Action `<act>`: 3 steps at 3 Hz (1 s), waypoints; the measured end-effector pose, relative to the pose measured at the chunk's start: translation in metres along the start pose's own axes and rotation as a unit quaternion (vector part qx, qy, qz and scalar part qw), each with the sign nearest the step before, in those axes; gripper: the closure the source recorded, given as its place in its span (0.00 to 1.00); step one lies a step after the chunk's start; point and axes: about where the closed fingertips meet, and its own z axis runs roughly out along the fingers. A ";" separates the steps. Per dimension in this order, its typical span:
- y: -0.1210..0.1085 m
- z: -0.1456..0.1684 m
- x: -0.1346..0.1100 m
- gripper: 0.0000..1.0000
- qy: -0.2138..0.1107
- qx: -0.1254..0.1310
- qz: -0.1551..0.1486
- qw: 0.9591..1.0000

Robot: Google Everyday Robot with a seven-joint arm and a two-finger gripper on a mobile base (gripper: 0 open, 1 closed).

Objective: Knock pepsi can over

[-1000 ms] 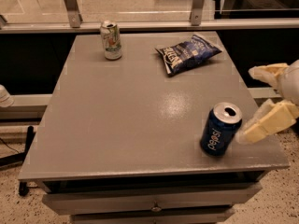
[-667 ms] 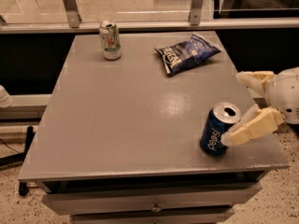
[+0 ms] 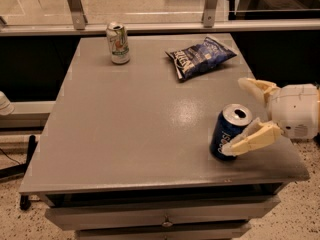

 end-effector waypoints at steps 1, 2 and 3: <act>-0.004 0.009 0.012 0.00 -0.020 0.004 -0.006 1.000; -0.015 0.022 0.014 0.00 -0.038 0.007 -0.011 0.999; -0.033 0.039 0.002 0.00 -0.059 0.016 -0.014 0.998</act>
Offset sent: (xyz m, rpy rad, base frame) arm 0.0440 0.0087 -0.0264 0.0992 -0.0865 0.0051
